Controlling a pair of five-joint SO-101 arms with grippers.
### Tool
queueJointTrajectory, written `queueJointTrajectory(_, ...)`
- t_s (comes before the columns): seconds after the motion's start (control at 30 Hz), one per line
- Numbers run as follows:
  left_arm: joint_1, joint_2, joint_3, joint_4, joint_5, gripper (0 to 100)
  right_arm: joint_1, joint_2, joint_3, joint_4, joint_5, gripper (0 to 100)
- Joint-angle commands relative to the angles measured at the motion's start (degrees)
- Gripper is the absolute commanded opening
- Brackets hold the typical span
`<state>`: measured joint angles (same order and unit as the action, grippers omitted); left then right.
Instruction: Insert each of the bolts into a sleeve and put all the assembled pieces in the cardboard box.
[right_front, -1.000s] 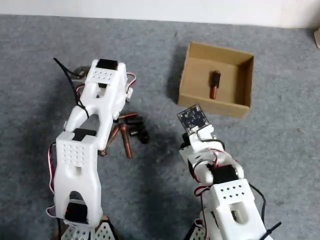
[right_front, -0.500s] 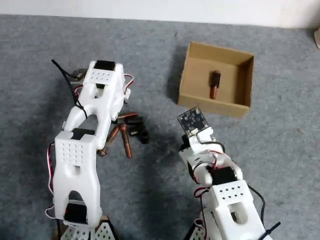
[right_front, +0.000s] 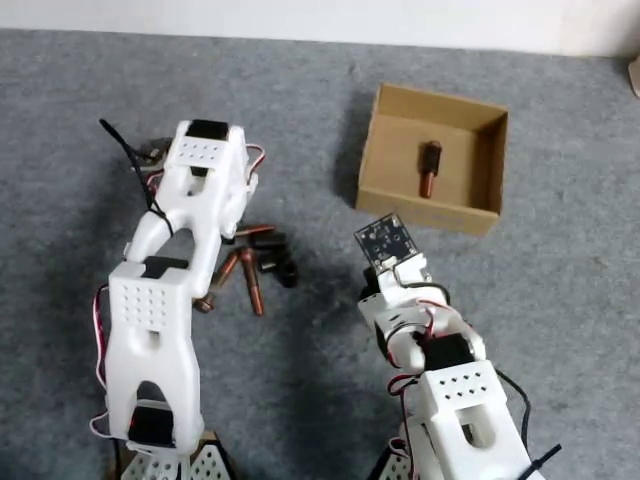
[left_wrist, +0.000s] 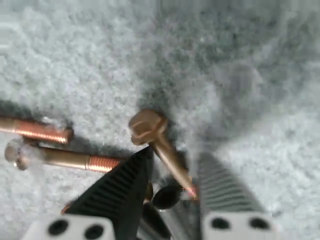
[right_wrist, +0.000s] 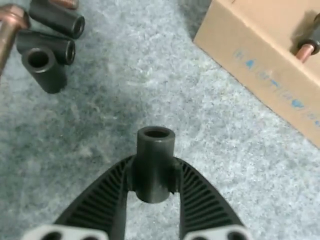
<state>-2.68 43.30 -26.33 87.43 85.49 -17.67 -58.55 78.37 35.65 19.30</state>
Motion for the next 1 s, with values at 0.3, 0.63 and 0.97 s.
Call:
queueJointTrajectory(0.3,-3.2,-0.3,-0.3,0.1,0.2,1,0.6,0.0,-0.3,-1.5,-0.3,0.5)
queueJointTrajectory(0.63,-0.4,-0.5,-10.8,11.6,-21.1,1,0.6,-0.2,-0.2,-1.5,-0.3,0.5)
queueJointTrajectory(0.97,7.3,-0.5,-29.0,12.6,-40.4,1,0.6,-0.3,-0.1,-1.5,-0.4,0.5)
